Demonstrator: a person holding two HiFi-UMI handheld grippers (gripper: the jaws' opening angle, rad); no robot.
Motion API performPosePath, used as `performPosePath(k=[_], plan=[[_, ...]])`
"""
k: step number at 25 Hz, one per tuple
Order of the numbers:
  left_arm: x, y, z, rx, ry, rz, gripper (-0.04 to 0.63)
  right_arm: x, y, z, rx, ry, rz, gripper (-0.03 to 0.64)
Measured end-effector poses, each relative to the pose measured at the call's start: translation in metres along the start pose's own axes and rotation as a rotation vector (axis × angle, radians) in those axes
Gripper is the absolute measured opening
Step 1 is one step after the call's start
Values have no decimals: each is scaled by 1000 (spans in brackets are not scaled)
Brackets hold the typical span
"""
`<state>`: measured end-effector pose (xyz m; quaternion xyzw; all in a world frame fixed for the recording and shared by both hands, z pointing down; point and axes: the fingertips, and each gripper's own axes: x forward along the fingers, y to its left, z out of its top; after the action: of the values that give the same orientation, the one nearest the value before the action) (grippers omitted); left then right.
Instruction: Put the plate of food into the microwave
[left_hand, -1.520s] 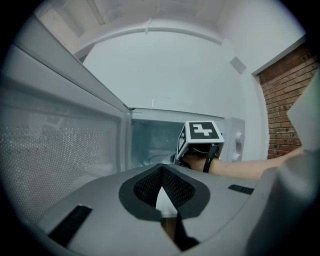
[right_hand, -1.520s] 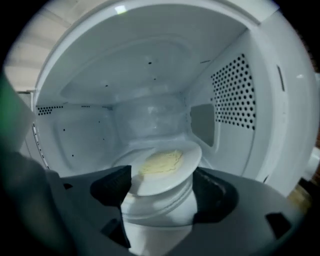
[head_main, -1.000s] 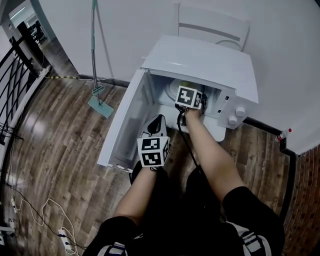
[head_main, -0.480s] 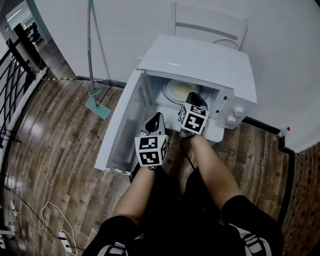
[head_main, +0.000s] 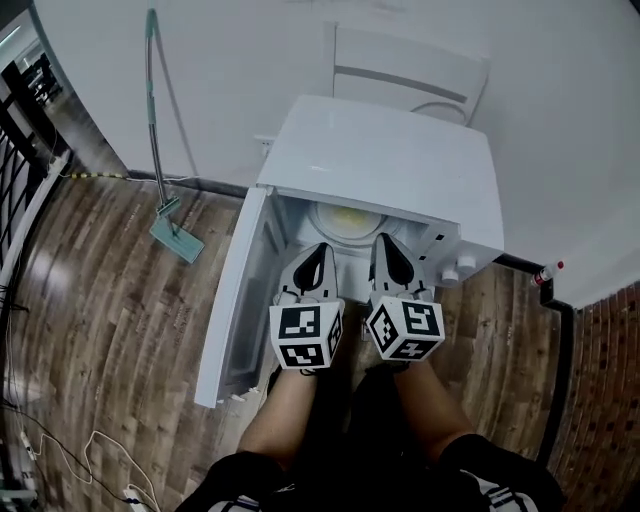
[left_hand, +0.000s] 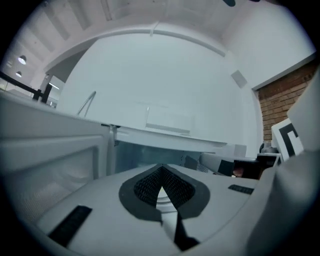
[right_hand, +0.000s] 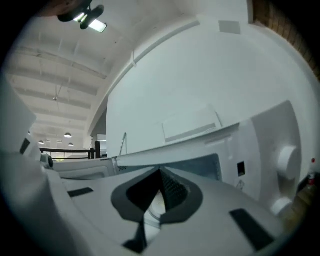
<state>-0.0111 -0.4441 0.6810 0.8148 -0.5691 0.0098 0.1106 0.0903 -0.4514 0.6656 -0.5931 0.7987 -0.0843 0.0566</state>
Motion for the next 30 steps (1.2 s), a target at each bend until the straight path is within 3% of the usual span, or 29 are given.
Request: performPosePath(k=[5, 12, 16, 21, 30], plan=[[-7, -12, 98, -24, 30, -5, -9, -5, 8, 91, 25, 45, -48, 12], [-59, -80, 291, -21, 77, -31, -9, -39, 39, 303, 32, 51, -44, 12], [-97, -119, 379, 6, 78, -36, -9, -67, 53, 397, 24, 56, -32, 12], [-130, -140, 421, 9, 63, -24, -9, -92, 64, 446, 26, 51, -1, 12], [-167, -149, 436, 22, 38, 7, -9, -120, 82, 463, 35, 27, 53, 12]])
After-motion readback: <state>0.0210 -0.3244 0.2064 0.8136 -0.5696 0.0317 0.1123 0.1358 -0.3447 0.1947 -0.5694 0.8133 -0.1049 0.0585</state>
